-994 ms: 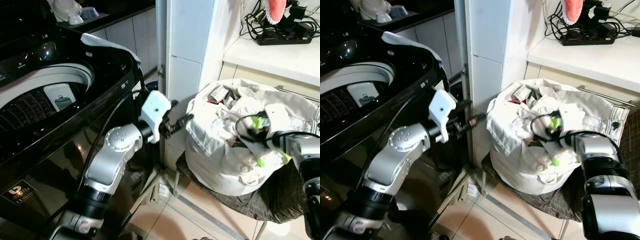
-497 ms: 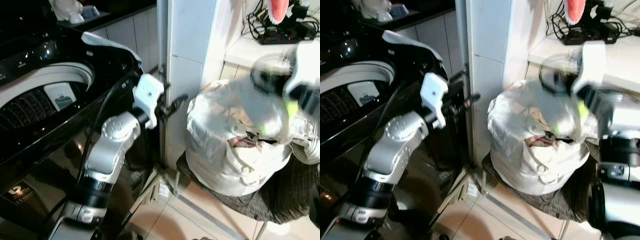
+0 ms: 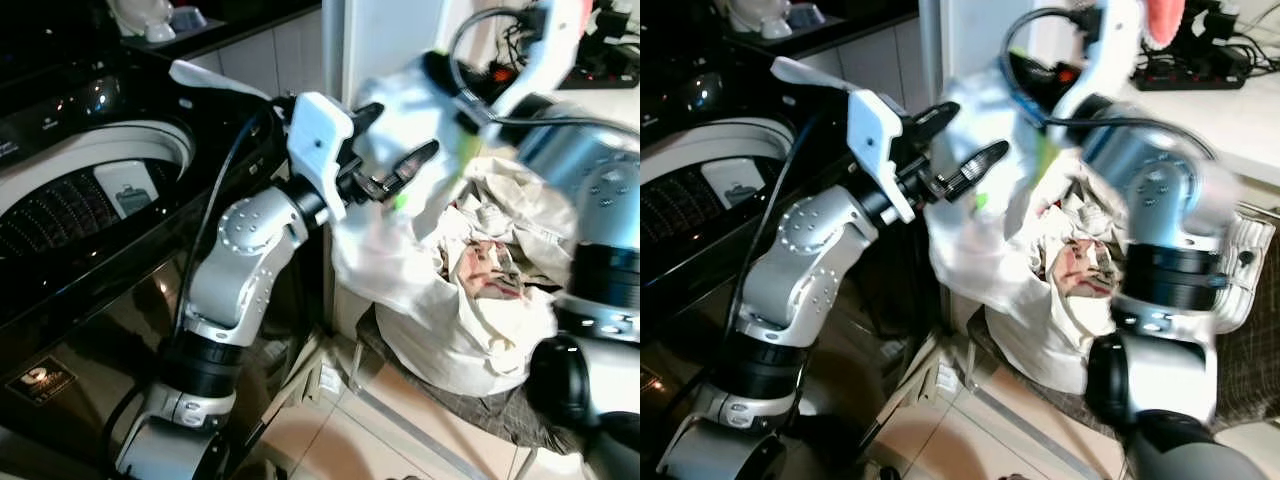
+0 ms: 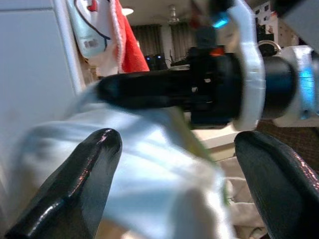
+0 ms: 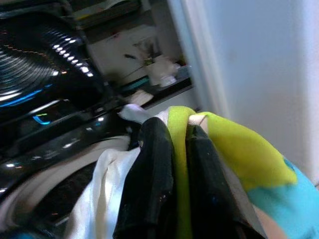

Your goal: Clothes washing

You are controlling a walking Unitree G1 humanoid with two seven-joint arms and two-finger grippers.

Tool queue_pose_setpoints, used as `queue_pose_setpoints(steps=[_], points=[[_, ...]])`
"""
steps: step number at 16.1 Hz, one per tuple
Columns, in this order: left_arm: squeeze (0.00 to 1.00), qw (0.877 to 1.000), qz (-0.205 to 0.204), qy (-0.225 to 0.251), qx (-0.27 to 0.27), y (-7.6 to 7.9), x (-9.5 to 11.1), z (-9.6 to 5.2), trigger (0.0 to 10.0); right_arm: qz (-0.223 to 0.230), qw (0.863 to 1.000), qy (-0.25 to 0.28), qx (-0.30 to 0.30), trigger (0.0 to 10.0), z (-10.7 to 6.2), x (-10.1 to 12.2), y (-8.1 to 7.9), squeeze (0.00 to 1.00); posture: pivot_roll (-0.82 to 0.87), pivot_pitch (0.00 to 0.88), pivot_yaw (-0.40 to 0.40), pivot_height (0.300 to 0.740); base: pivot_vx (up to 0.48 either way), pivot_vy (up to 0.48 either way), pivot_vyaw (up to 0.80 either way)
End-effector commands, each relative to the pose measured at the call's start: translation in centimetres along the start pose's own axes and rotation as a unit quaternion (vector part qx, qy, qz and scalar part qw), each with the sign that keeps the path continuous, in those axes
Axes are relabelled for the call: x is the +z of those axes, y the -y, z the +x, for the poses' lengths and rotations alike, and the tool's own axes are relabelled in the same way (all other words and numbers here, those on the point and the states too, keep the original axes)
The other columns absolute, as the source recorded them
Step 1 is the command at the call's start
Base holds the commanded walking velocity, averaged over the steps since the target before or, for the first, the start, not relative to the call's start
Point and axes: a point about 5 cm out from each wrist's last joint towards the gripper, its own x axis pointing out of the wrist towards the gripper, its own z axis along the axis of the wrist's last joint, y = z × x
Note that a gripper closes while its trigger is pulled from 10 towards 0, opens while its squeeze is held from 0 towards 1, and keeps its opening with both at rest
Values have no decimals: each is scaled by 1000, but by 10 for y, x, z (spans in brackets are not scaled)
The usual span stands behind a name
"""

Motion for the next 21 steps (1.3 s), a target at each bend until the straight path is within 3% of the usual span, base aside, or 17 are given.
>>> queue_pose_setpoints(steps=[1, 4, 5, 6, 7, 8, 9, 10, 12, 14, 15, 16, 21], points=[[1000, 1000, 9, 1, -14, 5, 2, 0, 10000, 10, 1000, 17, 11, 0, 1, 11, -7, 0, -41, 0, 23, 740, 0, 0, 0], [1000, 1000, 16, -16, 5, 3, -2, -1, 10000, 45, 998, 11, 42, 0, 10, 5, -26, 0, -33, 0, 15, 740, 0, 0, 0], [1000, 997, 48, -32, 41, -4, -5, 1, 10000, 56, 997, 5, 62, 0, 11, 3, -35, 0, -32, 0, 16, 740, 0, 0, 0], [894, 990, 90, -45, 102, -16, -7, 2, 10000, 64, 995, -2, 81, 0, 12, 0, -44, 0, -33, 0, 17, 740, 0, 0, 0], [800, 987, 100, -47, 115, -19, -7, 2, 10000, 69, 994, -3, 86, 0, 12, -1, -47, 0, -33, 0, 17, 740, 0, 0, 0], [490, 982, 121, -54, 132, -24, -7, 2, 10000, 74, 993, -6, 95, 0, 12, -2, -51, 0, -35, 0, 19, 740, 0, 0, 0], [106, 978, 132, -56, 153, -29, -6, 2, 10000, 78, 992, -8, 100, 0, 11, -3, -54, 0, -35, 0, 19, 740, 0, 0, 0], [55, 973, 141, -56, 174, -35, -5, 0, 10000, 82, 991, -11, 105, 0, 10, -3, -56, 0, -35, 0, 19, 740, 0, 0, 0], [55, 969, 145, -48, 193, -40, -2, 0, 10000, 84, 991, -12, 108, 0, 9, -3, -57, 0, -42, 0, 26, 740, 0, 0, 0], [47, 976, 127, -28, 173, -34, -1, 2, 9686, 88, 990, -12, 106, 0, 8, -2, -56, 0, -42, 0, 26, 740, 0, 0, 0], [8, 979, 114, -22, 168, -32, -2, 2, 4196, 90, 991, -12, 102, 0, 7, -2, -54, 0, -43, 0, 29, 740, 0, 0, 0], [0, 980, 108, -19, 166, -30, -3, 3, 0, 93, 990, -12, 102, 0, 7, -2, -54, 0, -43, 0, 29, 740, 0, 0, 0], [0, 982, 98, -14, 160, -29, -4, 2, 0, 97, 990, -14, 106, 0, 7, -3, -57, 0, -45, 0, 31, 740, 0, 0, 0]])
